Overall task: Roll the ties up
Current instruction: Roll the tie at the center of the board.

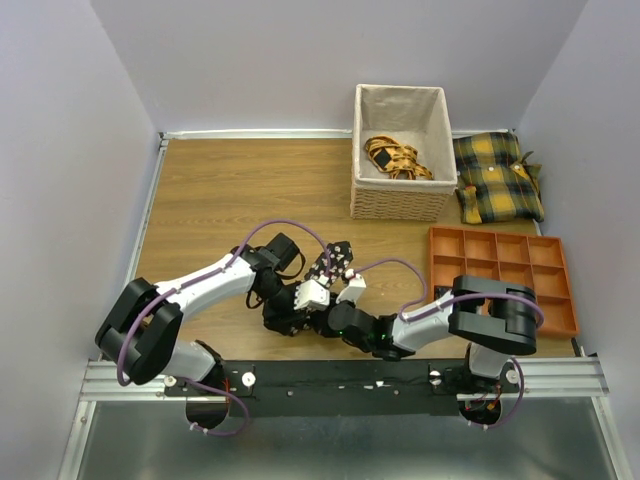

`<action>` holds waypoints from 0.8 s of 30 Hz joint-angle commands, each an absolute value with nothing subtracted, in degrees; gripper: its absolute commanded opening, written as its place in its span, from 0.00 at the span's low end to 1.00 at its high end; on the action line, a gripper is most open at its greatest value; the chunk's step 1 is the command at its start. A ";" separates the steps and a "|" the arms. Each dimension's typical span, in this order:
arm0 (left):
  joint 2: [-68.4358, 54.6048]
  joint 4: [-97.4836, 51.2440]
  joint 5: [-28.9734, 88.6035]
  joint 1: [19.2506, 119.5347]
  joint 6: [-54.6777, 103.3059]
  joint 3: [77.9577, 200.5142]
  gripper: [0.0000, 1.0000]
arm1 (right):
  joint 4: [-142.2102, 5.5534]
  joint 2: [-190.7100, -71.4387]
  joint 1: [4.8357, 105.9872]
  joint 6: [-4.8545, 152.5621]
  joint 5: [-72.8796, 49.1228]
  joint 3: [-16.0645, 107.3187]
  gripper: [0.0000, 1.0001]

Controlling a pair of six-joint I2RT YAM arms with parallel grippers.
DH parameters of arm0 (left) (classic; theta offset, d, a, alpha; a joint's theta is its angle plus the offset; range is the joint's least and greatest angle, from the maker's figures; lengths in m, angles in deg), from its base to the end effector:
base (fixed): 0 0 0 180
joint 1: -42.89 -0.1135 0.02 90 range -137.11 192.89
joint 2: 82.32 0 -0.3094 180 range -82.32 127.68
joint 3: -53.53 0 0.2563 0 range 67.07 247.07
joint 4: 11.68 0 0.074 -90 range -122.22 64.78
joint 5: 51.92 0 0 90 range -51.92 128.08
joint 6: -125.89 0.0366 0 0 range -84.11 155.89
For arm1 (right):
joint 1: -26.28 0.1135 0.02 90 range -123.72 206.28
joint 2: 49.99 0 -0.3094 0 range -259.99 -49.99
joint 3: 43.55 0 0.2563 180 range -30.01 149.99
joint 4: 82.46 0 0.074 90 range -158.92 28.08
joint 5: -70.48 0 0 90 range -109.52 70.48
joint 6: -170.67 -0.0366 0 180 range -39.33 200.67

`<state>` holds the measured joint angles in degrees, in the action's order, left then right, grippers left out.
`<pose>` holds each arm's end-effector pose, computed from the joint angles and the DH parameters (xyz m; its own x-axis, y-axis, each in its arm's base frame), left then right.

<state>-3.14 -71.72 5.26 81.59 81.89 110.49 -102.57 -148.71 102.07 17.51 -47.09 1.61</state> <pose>0.1541 -0.1488 0.2167 -0.1182 0.8693 -0.4799 0.9609 -0.0218 -0.2762 0.0920 0.2944 0.1545 -0.7433 0.2869 -0.6044 -0.2245 0.7440 0.6293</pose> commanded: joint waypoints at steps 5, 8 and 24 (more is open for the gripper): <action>-4.01 -66.45 5.29 82.00 77.56 110.04 0.56 | -95.76 -148.61 102.84 16.85 -41.23 0.93 0.22; -3.84 -66.53 4.86 81.92 78.43 110.05 0.56 | -98.96 -148.96 103.01 15.90 -40.35 -1.00 0.22; -4.01 -65.04 7.75 81.92 76.15 109.34 0.62 | -98.55 -151.07 102.93 7.72 -40.69 3.92 0.20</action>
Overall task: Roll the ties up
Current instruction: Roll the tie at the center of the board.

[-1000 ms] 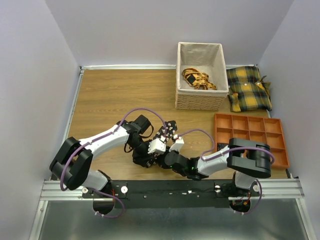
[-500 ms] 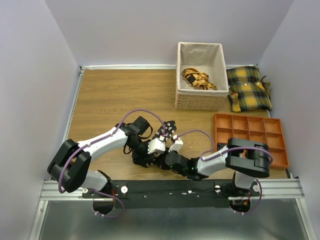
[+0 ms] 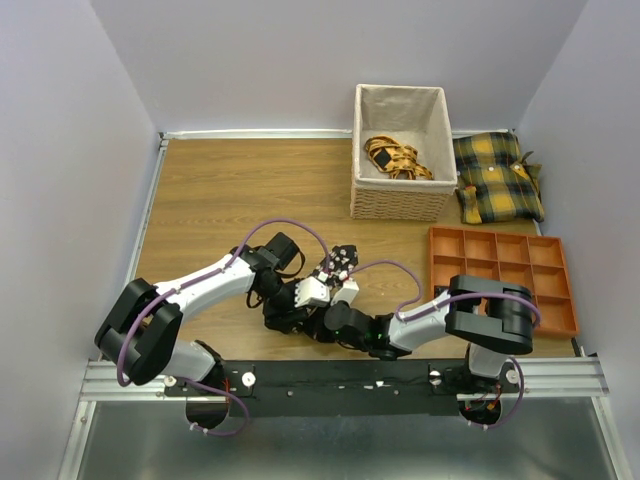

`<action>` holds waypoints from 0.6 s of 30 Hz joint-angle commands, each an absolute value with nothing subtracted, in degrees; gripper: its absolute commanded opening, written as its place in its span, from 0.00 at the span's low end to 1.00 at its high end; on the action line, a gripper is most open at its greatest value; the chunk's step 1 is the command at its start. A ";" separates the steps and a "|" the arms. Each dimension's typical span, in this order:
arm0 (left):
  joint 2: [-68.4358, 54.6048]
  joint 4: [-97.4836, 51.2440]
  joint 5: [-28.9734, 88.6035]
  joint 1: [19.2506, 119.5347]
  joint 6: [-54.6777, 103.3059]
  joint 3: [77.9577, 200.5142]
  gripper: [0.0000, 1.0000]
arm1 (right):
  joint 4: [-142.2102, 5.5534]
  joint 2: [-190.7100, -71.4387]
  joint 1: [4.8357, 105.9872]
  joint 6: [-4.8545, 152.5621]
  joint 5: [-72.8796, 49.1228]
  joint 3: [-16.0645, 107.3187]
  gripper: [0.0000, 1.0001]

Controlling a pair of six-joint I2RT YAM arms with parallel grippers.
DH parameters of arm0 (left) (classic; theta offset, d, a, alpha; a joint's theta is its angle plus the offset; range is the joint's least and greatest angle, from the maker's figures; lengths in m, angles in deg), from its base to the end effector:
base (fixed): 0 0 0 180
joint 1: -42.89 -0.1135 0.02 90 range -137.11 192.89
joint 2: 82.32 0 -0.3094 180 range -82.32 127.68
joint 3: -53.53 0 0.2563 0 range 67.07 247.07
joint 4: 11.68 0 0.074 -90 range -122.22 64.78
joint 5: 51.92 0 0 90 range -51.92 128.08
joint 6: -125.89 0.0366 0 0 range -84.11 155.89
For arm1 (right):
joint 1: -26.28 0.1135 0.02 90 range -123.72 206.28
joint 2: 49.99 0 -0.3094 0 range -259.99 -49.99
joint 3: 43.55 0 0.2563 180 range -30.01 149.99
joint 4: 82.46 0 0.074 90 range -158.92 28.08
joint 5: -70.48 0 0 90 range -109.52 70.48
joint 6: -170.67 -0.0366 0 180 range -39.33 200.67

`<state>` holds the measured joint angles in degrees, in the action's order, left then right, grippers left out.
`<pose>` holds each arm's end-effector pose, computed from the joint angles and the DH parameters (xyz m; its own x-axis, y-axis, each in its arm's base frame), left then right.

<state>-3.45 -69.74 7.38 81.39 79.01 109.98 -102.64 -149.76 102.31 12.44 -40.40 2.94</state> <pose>0.1564 -0.1482 0.2153 -0.1523 0.8722 -0.4649 0.9665 0.0332 -0.2545 0.0890 0.3039 0.1539 -0.8240 0.2820 -0.4915 -0.1871 0.6833 0.7058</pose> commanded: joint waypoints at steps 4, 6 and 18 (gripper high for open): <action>-4.27 -64.77 6.79 82.00 74.57 110.13 0.63 | -101.07 -151.07 102.84 6.67 -42.54 2.52 0.22; -4.19 -64.77 6.44 82.09 74.57 110.31 0.63 | -103.29 -150.98 102.75 4.56 -43.77 1.90 0.22; -2.78 -60.30 13.20 81.92 70.70 108.73 0.65 | -93.69 -150.09 101.69 -0.36 -45.72 6.65 0.23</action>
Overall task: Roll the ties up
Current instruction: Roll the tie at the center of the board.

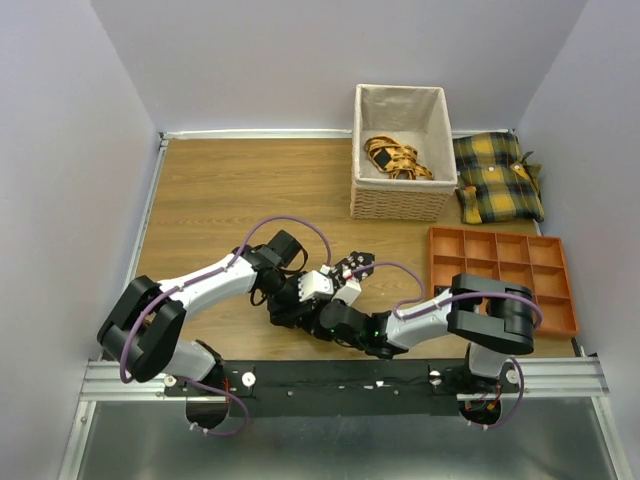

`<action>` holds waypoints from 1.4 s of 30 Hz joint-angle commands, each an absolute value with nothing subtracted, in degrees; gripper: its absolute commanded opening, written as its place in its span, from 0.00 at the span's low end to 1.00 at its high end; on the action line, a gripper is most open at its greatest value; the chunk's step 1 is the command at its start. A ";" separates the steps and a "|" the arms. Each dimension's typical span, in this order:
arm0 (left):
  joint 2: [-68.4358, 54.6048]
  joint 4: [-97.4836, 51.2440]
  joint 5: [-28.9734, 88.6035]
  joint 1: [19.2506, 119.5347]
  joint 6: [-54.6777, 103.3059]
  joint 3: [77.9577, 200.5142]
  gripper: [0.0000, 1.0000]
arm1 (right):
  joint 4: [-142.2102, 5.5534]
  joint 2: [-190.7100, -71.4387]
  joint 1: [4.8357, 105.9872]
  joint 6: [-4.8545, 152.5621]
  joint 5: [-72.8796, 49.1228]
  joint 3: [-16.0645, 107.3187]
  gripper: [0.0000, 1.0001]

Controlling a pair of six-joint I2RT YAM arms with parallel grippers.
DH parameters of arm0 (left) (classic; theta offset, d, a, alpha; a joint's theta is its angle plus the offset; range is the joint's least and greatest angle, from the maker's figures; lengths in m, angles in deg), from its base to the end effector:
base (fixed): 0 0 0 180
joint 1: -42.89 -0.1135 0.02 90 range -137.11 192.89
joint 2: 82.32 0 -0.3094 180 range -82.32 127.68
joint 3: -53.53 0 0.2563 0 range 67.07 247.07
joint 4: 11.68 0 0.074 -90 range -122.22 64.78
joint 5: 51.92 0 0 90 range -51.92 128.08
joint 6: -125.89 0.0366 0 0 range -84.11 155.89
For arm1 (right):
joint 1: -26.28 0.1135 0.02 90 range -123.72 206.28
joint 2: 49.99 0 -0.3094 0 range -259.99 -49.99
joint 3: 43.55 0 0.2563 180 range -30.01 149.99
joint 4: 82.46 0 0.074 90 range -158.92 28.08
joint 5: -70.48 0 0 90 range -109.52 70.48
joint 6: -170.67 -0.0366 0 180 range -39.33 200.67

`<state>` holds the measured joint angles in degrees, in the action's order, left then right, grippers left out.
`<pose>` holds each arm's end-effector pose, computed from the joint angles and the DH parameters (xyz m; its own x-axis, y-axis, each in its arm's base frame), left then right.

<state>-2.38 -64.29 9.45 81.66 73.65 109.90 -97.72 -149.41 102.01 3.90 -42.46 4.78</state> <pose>0.1654 -0.1553 0.2126 -0.2073 0.8559 -0.4738 0.9687 0.1120 -0.2216 0.0924 0.3056 0.1562 -0.8260 0.3893 -0.4077 -0.0460 0.6743 0.7370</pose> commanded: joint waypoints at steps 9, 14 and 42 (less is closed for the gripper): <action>-6.21 -62.05 12.15 82.00 70.52 108.02 0.71 | -95.03 -154.32 101.69 -6.43 -45.70 8.40 0.23; -6.38 -62.40 12.76 81.92 70.87 107.67 0.72 | -90.56 -153.97 101.69 -6.17 -46.76 10.68 0.22; -10.07 -57.92 14.96 81.92 70.87 104.69 0.42 | -81.24 -151.16 100.73 3.49 -44.74 14.81 0.25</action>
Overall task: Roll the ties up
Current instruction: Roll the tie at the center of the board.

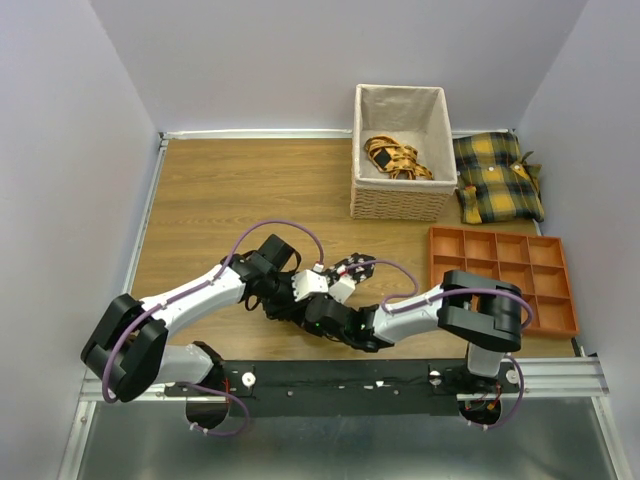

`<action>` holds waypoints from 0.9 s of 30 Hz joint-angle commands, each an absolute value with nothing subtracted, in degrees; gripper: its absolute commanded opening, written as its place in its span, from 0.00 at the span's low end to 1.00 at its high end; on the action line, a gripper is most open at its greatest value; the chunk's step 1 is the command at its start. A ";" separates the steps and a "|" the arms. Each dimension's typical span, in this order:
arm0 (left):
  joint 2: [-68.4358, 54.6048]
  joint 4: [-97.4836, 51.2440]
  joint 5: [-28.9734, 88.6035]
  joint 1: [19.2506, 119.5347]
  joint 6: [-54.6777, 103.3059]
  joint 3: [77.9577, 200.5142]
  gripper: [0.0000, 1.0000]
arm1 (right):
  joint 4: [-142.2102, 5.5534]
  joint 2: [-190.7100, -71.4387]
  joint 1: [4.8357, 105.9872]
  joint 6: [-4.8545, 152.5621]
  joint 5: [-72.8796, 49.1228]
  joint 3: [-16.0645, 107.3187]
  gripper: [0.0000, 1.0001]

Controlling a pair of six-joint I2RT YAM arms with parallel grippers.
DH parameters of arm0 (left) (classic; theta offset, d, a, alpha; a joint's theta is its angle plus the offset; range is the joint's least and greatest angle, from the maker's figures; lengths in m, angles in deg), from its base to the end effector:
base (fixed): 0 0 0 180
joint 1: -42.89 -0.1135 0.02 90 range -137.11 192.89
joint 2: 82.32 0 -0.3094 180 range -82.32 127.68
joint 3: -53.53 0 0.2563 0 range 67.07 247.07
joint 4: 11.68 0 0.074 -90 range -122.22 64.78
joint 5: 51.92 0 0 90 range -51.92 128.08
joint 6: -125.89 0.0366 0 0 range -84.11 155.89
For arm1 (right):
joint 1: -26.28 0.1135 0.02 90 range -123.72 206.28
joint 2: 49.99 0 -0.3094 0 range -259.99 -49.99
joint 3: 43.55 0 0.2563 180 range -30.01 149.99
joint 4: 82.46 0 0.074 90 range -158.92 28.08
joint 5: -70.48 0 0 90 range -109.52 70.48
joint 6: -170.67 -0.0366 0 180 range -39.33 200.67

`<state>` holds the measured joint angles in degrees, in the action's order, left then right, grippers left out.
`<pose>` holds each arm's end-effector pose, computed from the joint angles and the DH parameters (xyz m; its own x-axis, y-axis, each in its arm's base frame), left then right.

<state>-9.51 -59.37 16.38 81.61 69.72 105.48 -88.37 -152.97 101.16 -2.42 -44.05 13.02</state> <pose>0.1535 -0.1404 0.2173 -0.2209 0.8401 -0.4954 0.9747 0.2078 -0.0823 0.1054 0.3318 0.1597 -0.8105 0.4627 -0.3592 0.0724 0.6876 0.7224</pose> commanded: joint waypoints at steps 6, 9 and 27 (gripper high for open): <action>-10.78 -57.39 16.01 82.00 71.58 103.81 0.41 | -77.46 -146.15 100.73 8.42 -43.08 14.29 0.35; -11.13 -57.22 16.19 82.00 72.02 103.19 0.41 | -75.43 -144.04 100.73 10.09 -41.67 14.20 0.37; -12.98 -58.88 16.37 81.92 73.77 102.13 0.41 | -80.93 -134.20 100.82 14.70 -38.68 5.61 0.45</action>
